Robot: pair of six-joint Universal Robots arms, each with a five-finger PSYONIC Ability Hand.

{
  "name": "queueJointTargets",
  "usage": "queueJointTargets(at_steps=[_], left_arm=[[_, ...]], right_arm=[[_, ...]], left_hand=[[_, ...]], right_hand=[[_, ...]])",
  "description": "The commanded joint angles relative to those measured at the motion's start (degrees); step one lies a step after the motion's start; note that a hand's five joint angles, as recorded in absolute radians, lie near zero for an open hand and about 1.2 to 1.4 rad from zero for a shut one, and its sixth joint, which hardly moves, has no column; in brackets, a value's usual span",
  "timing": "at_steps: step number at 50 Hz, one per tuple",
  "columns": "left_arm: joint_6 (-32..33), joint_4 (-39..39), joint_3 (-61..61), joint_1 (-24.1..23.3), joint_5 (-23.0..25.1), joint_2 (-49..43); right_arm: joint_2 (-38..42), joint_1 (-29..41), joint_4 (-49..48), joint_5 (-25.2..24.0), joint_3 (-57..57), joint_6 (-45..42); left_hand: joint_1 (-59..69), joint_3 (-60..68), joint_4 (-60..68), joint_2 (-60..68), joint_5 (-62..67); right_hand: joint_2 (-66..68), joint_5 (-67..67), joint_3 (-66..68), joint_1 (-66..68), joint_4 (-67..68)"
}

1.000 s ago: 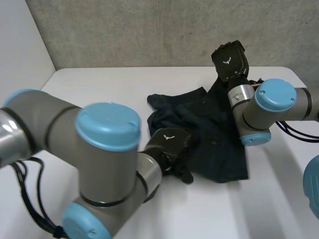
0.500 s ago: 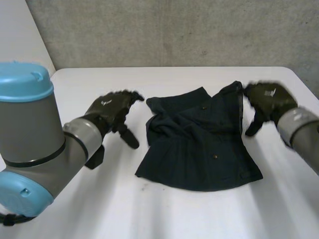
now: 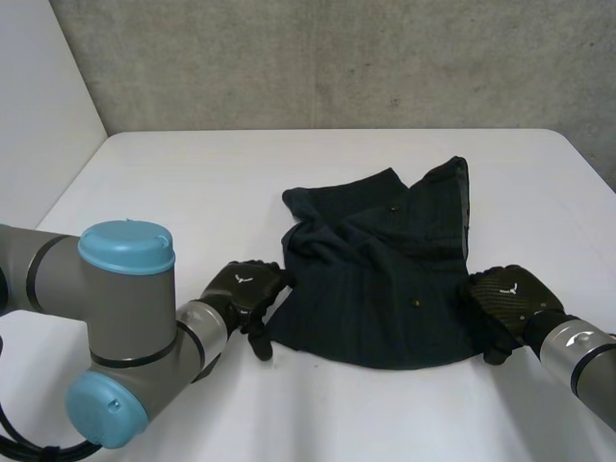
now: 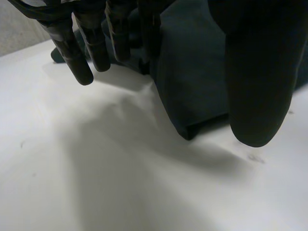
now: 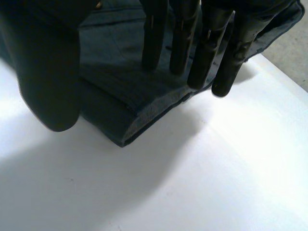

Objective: Fold the shorts.

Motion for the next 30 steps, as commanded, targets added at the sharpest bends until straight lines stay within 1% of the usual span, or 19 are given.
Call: queueJointTargets(at_steps=[1,3,4,8,12,14,16,17,18,20,22,23,24,27,28,30], left_arm=[[0.0,1.84,1.99,-0.43,-0.37,-1.92],[0.0,1.84,2.43,-0.69,-0.46,-2.62],[0.0,1.84,2.7,-0.87,-0.37,-2.98],[0.0,1.84,4.37,-2.45,-0.46,-4.56],[0.0,1.84,5.77,-3.24,-0.55,-6.05],[0.0,1.84,6.91,-3.42,-0.72,-7.19],[0.0,1.75,7.97,-3.51,-0.9,-7.9],[-0.09,1.66,9.1,-3.77,-0.9,-8.51],[-0.18,1.66,9.64,-4.03,-0.9,-8.69],[-0.44,1.66,10.69,-4.38,-0.9,-8.96],[-0.35,1.31,12.19,-4.56,-0.99,-9.22],[-0.35,1.31,12.63,-4.56,-1.16,-9.22],[-0.35,1.14,13.5,-4.47,-1.86,-9.13],[-0.09,0.52,14.3,-4.47,-3.88,-8.34],[0.08,-0.26,14.65,-4.56,-5.63,-7.38],[0.43,-1.41,15.0,-4.39,-6.96,-4.23]], right_arm=[[2.87,-0.01,-2.03,-1.32,-1.01,0.09],[3.13,0.07,-2.29,-1.41,-1.19,0.09],[3.22,0.08,-2.64,-1.5,-1.45,0.17],[3.05,0.16,-3.0,-1.24,-2.42,0.87],[2.78,0.07,-2.91,-0.71,-2.86,1.05],[2.52,0.34,-2.65,-0.36,-3.3,1.14],[1.91,1.39,-2.38,0.08,-4.09,1.67],[1.64,2.0,-2.38,0.34,-4.35,2.19],[1.38,2.53,-2.38,0.78,-4.62,2.89],[0.67,3.85,-2.38,2.27,-5.84,5.79],[0.24,4.55,-2.29,3.5,-6.81,7.9],[-0.72,4.91,-2.12,4.9,-7.86,9.65],[-1.43,5.0,-2.03,5.61,-8.31,10.54],[-3.97,5.7,-0.89,7.72,-10.32,11.95],[-4.51,5.87,-0.37,8.08,-10.94,11.95],[-5.21,6.58,0.95,8.52,-12.26,11.86]], left_hand=[[4.27,4.44,4.1,4.2,4.15],[4.61,4.78,4.44,4.54,4.49],[4.94,5.11,4.77,4.88,4.83],[7.13,7.3,6.96,7.06,7.01],[12.0,12.17,11.83,11.93,11.88],[16.7,16.87,16.52,16.63,16.58],[22.91,23.08,22.74,22.85,22.8],[29.61,29.78,29.43,29.54,29.49],[33.34,33.51,33.16,33.27,33.22],[40.91,41.08,40.73,40.84,40.79],[52.0,52.17,51.82,51.93,51.88],[58.71,58.88,58.53,58.64,58.59],[61.75,61.92,61.58,61.68,61.63],[61.78,61.95,61.61,61.71,61.66],[61.78,61.95,61.61,61.71,61.66],[61.78,61.95,61.61,61.71,61.66]], right_hand=[[23.37,24.38,23.31,27.68,23.35],[35.96,36.97,35.9,40.26,35.93],[51.46,52.47,51.4,55.76,51.43],[51.61,52.63,51.55,55.92,51.59],[51.61,52.63,51.55,55.92,51.59],[51.61,52.63,51.55,55.92,51.59],[51.61,52.63,51.55,55.92,51.59],[51.61,52.63,51.55,55.92,51.59],[51.61,52.63,51.55,55.92,51.59],[51.61,52.63,51.55,55.92,51.59],[51.61,52.63,51.55,55.92,51.59],[51.61,52.63,51.55,55.92,51.59],[51.61,52.63,51.55,55.92,51.59],[51.61,52.63,51.55,55.92,51.59],[51.61,52.63,51.55,55.92,51.59],[51.61,52.63,51.55,55.92,51.59]])
